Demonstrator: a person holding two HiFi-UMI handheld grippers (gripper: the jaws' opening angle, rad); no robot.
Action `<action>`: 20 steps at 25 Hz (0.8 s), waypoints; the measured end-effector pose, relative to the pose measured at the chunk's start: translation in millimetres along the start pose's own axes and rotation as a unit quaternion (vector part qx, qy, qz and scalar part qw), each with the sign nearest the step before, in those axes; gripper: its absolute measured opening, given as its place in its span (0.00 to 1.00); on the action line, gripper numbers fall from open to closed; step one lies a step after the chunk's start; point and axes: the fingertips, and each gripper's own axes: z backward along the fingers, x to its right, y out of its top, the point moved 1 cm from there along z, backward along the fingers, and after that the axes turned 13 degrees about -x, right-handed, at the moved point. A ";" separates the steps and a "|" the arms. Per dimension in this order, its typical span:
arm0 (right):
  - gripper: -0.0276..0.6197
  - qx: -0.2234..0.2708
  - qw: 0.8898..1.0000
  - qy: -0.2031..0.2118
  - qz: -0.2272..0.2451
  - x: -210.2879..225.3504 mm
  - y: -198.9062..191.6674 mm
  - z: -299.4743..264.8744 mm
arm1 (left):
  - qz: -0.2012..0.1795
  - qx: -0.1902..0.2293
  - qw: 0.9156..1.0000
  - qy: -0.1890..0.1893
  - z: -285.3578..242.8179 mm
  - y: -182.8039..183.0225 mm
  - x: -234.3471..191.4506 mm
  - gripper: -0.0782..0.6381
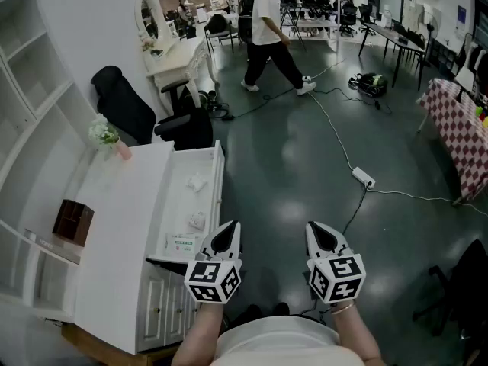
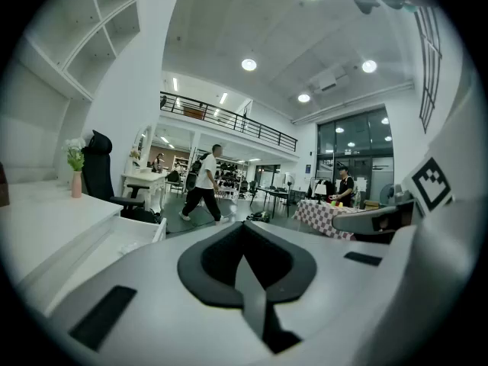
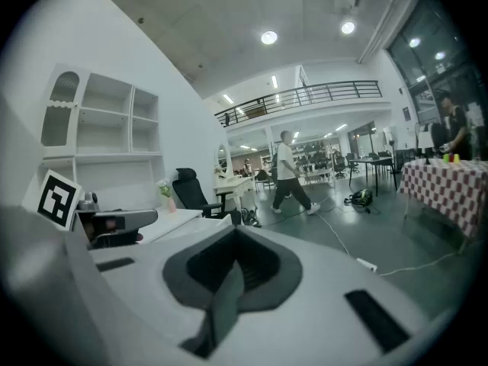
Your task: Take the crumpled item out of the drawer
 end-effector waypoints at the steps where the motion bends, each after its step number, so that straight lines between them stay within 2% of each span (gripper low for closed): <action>1: 0.05 0.002 1.000 0.001 -0.004 0.9 0.7 -0.1 | -0.002 0.001 1.000 0.000 -0.7 1.0 0.9 0.10; 7: 0.05 0.002 0.999 0.004 -0.054 13.3 -8.8 0.8 | 0.003 -0.008 1.000 0.001 -5.3 -7.0 5.9 0.10; 11: 0.05 0.001 0.998 0.000 -0.059 19.0 -11.3 -2.0 | 0.008 -0.011 1.000 0.010 -7.2 -8.6 2.4 0.10; 20: 0.05 0.000 0.997 -0.001 -0.071 30.1 -14.9 -0.7 | 0.010 -0.012 1.000 0.023 -9.8 -10.1 1.2 0.25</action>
